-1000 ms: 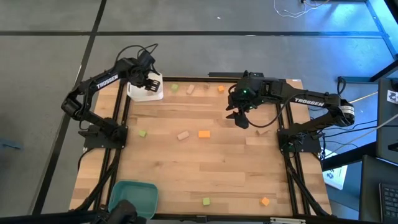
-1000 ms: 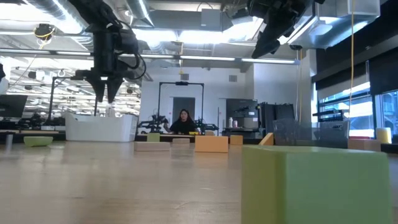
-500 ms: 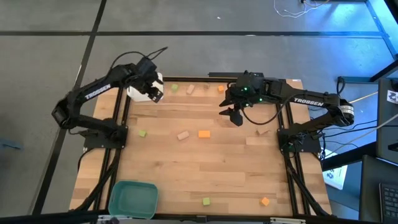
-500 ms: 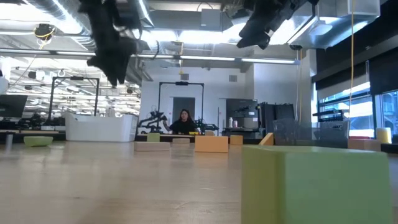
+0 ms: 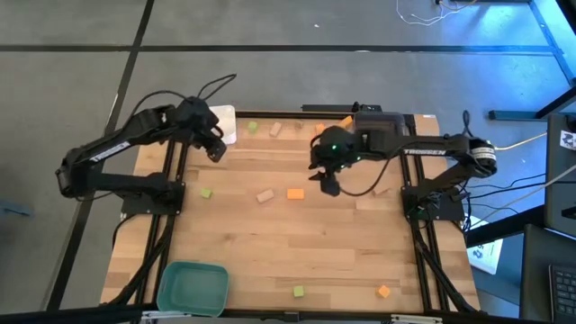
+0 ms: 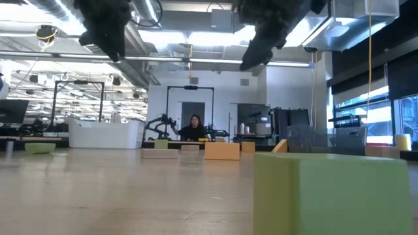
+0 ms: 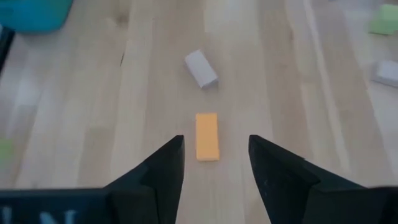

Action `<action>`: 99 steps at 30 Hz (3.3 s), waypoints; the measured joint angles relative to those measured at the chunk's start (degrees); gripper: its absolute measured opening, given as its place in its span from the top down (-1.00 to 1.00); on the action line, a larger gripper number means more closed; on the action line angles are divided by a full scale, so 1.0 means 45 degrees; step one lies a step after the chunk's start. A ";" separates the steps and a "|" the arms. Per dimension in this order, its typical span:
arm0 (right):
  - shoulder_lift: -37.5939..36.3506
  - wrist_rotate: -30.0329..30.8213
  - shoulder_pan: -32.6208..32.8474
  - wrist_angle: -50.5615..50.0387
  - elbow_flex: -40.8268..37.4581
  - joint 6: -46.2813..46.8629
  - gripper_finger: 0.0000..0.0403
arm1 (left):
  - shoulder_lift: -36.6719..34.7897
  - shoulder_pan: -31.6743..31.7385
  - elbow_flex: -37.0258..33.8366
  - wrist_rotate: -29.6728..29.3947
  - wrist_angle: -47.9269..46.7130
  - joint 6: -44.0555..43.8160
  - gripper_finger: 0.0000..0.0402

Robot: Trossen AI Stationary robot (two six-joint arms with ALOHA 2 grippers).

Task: Sort & place blocks by color
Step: Put the orange block into the green bin

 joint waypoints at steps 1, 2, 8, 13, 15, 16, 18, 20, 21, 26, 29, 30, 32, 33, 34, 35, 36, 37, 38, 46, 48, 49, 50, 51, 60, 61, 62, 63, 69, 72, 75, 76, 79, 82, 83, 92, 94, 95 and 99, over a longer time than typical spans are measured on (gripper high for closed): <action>0.0217 0.0174 0.0109 0.0111 0.0000 -0.0169 0.11 | -0.0092 -0.0123 0.0000 -0.0122 -0.0095 -0.0110 0.16; 0.0425 0.0317 0.0193 0.0209 0.0000 -0.0260 0.11 | -0.0178 -0.0239 0.0000 -0.0250 -0.0142 -0.0235 0.16; 0.1503 0.0490 0.0552 0.0197 -0.0005 -0.0567 0.11 | -0.0507 -0.0776 0.0000 -0.0488 -0.0279 -0.0602 0.16; 0.2250 0.0364 0.0724 0.0368 -0.0005 -0.0609 0.11 | -0.0549 -0.1063 0.0000 -0.0492 -0.0455 -0.0607 0.16; 0.2578 0.0350 0.0778 0.0551 -0.0005 -0.0564 0.11 | -0.0528 -0.1129 0.0000 -0.0492 -0.0470 -0.0607 0.16; 0.2701 0.0367 0.0819 0.0628 -0.0005 -0.0579 0.11 | -0.0548 -0.1160 0.0000 -0.0492 -0.0466 -0.0607 0.16; 0.2862 0.0364 0.0837 0.0693 -0.0005 -0.0660 0.13 | -0.0545 -0.1203 0.0000 -0.0494 -0.0468 -0.0607 0.16; 0.3012 0.0396 0.0837 0.0714 -0.0005 -0.0722 0.17 | -0.0541 -0.1199 0.0000 -0.0497 -0.0468 -0.0607 0.16; 0.3051 0.0468 0.0842 0.0712 -0.0005 -0.0734 0.20 | -0.0546 -0.1199 0.0000 -0.0495 -0.0468 -0.0607 0.16; 0.3036 0.0402 0.0837 0.1087 -0.0005 -0.0494 0.29 | -0.0541 -0.1199 0.0000 -0.0497 -0.0468 -0.0602 0.16; 0.3036 0.0267 0.0832 0.1302 -0.0005 -0.0452 0.27 | -0.0541 -0.1194 0.0000 -0.0492 -0.0468 -0.0602 0.16; 0.3036 0.0272 0.0832 0.1278 -0.0005 -0.0459 0.26 | -0.0541 -0.1194 0.0000 -0.0492 -0.0468 -0.0602 0.16; 0.3036 0.0272 0.0832 0.1275 -0.0005 -0.0465 0.20 | -0.0541 -0.1199 0.0000 -0.0488 -0.0468 -0.0602 0.16; 0.3036 0.0271 0.0832 0.1279 -0.0005 -0.0482 0.17 | -0.0541 -0.1199 0.0000 -0.0491 -0.0468 -0.0602 0.16; 0.3036 0.0271 0.0832 0.1275 -0.0005 -0.0524 0.13 | -0.0541 -0.1199 0.0000 -0.0488 -0.0468 -0.0569 0.16; 0.3036 0.0336 0.0832 0.1275 -0.0005 -0.0620 0.09 | -0.0541 -0.1199 0.0000 -0.0488 -0.0468 -0.0528 0.16; 0.3036 0.0499 0.0832 0.1275 -0.0005 -0.0763 0.05 | -0.0541 -0.1199 0.0000 -0.0488 -0.0468 -0.0518 0.16; 0.3036 0.0682 0.0832 0.1275 -0.0005 -0.0840 0.01 | -0.0541 -0.1199 0.0000 -0.0488 -0.0468 -0.0514 0.16; 0.3036 0.0824 0.0832 0.1275 -0.0005 -0.0856 -0.02 | -0.0541 -0.1199 0.0000 -0.0488 -0.0468 -0.0514 0.16; 0.4115 0.0928 0.0886 0.1936 -0.0005 0.0015 -0.11 | -0.0541 -0.1199 0.0000 -0.0488 -0.0463 -0.0510 0.16; 0.4434 0.0928 0.0896 0.1800 -0.0005 -0.0128 -0.11 | -0.0536 -0.1199 0.0000 -0.0483 -0.0463 -0.0510 0.16; 0.4569 0.0925 0.0900 0.1759 -0.0005 -0.0142 -0.11 | -0.0536 -0.1199 0.0000 -0.0485 -0.0463 -0.0510 0.16; 0.4658 0.0924 0.0900 0.1726 -0.0005 -0.0165 -0.11 | -0.0536 -0.1199 0.0000 -0.0483 -0.0463 -0.0513 0.16; 0.4724 0.0924 0.0898 0.1760 -0.0005 -0.0176 -0.11 | -0.0536 -0.1199 0.0000 -0.0483 -0.0463 -0.0514 0.16; 0.4896 0.1028 0.0886 0.1767 -0.0005 -0.0574 -0.11 | -0.0536 -0.1199 0.0000 -0.0483 -0.0463 -0.0524 0.16; 0.4896 0.1025 0.0886 0.1762 -0.0005 -0.0570 -0.11 | -0.0536 -0.1199 0.0000 -0.0483 -0.0463 -0.0524 0.16; 0.4896 0.1025 0.0886 0.1771 -0.0005 -0.0576 -0.11 | -0.0536 -0.1199 0.0000 -0.0483 -0.0463 -0.0529 0.16; 0.4945 0.1025 0.0886 0.1776 -0.0005 -0.0616 -0.11 | -0.0536 -0.1199 0.0000 -0.0483 -0.0463 -0.0529 0.16; 0.5616 0.1030 0.0886 0.1855 -0.0005 -0.0989 -0.11 | -0.0536 -0.1196 0.0000 -0.0483 -0.0463 -0.0536 0.16; 0.5951 0.1043 0.0891 0.2044 -0.0005 -0.1189 -0.11 | -0.0536 -0.1199 0.0000 -0.0481 -0.0459 -0.0524 0.16; 0.6077 0.1068 0.0888 0.2186 0.0010 -0.1189 -0.07 | -0.0536 -0.1199 0.0000 -0.0462 -0.0461 -0.0517 0.16; 0.6091 0.1068 0.0886 0.2239 0.0010 -0.1187 -0.03 | -0.0536 -0.1201 0.0000 -0.0408 -0.0463 -0.0508 0.16; 0.6115 0.1073 0.0886 0.2505 0.0010 -0.1165 0.15 | -0.0536 -0.1369 0.0000 -0.0390 -0.0462 -0.0101 0.16; 0.6100 0.1072 0.0890 0.2679 0.0010 -0.1146 0.36 | -0.0536 -0.1622 0.0000 -0.0385 -0.0463 0.0367 0.16; 0.6100 0.1066 0.0886 0.2717 0.0010 -0.1083 0.36 | -0.0536 -0.1705 0.0000 -0.0386 -0.0463 0.0511 0.16; 0.6105 0.0889 0.0718 0.3033 0.0225 0.0108 0.36 | -0.0536 -0.2934 0.0000 -0.0493 -0.0449 0.4431 0.16; 0.6098 0.0738 0.0670 0.2591 0.0686 0.0159 0.36 | -0.0536 -0.3294 0.0000 -0.0642 -0.0371 0.4898 0.16; 0.6091 0.0533 0.0633 0.2233 0.1004 0.0161 0.36 | -0.0536 -0.3491 0.0000 -0.0777 -0.0285 0.5080 0.16; 0.6086 -0.0515 0.0528 0.0581 0.2632 0.0147 0.36 | -0.0536 -0.4349 0.0000 -0.1952 0.0187 0.6066 0.16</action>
